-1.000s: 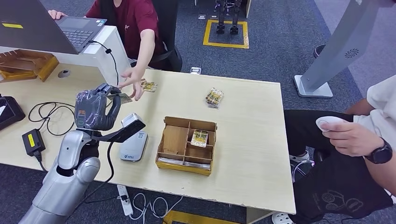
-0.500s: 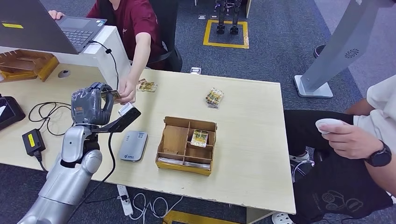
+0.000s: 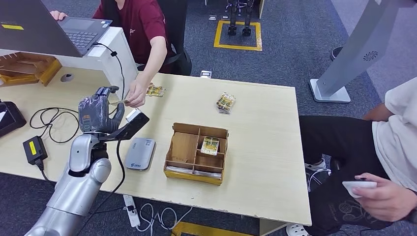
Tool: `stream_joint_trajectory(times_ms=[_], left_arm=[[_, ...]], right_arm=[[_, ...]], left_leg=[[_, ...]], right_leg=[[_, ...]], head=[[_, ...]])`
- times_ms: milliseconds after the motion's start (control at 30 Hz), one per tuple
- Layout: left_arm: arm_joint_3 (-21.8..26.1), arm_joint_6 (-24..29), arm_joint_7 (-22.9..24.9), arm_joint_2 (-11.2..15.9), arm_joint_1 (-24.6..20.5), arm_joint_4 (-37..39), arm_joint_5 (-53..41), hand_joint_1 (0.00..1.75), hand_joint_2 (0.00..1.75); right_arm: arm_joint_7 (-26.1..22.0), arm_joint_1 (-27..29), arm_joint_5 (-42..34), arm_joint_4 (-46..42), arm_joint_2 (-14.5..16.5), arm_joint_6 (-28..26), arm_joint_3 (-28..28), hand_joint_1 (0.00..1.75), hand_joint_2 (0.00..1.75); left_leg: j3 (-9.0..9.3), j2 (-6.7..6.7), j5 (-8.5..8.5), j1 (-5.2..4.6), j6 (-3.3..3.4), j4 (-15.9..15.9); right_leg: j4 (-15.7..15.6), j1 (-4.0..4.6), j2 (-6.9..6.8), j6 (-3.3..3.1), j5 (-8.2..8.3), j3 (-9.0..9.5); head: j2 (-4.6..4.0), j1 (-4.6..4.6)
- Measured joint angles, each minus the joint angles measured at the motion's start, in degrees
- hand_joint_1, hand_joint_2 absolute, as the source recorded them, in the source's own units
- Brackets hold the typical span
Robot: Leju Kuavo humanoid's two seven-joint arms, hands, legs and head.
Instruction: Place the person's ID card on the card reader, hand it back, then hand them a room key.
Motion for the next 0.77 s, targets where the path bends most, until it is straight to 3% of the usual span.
stream_joint_trajectory(times_ms=[233,467,633,767], left_arm=[[5.6,7.9,-2.2,0.8,2.1,1.0,3.0,0.00,1.75],[11.5,10.7,-3.9,2.5,4.7,2.2,6.3,0.00,1.75],[19.7,15.5,-9.6,4.6,13.1,0.6,13.0,0.00,1.75],[27.4,16.0,-16.4,3.2,22.6,-3.5,16.1,0.00,1.75]], right_arm=[[0.1,0.1,0.4,0.0,0.0,0.0,0.0,0.00,0.00],[0.1,0.0,0.1,0.0,0.0,0.1,0.0,0.00,0.00],[-0.3,0.5,-1.3,0.0,0.0,0.5,-0.8,0.00,0.00],[-0.5,0.9,-2.5,0.0,0.0,0.7,-1.7,0.00,0.00]], left_leg=[[0.02,0.06,0.00,0.01,0.00,0.0],[-0.03,0.11,0.00,0.01,0.00,0.0],[0.05,0.43,-0.11,0.01,0.01,0.0],[0.05,0.47,-0.23,0.00,0.07,-0.1]], right_leg=[[0.0,0.01,0.05,0.00,0.00,-0.02],[0.0,0.00,0.11,-0.01,0.00,0.01],[0.0,0.00,0.44,-0.01,-0.04,-0.05],[0.0,-0.01,0.47,-0.02,-0.14,-0.07]], head=[[0.00,-0.01],[0.00,0.02],[0.00,-0.01],[0.00,-0.01]])
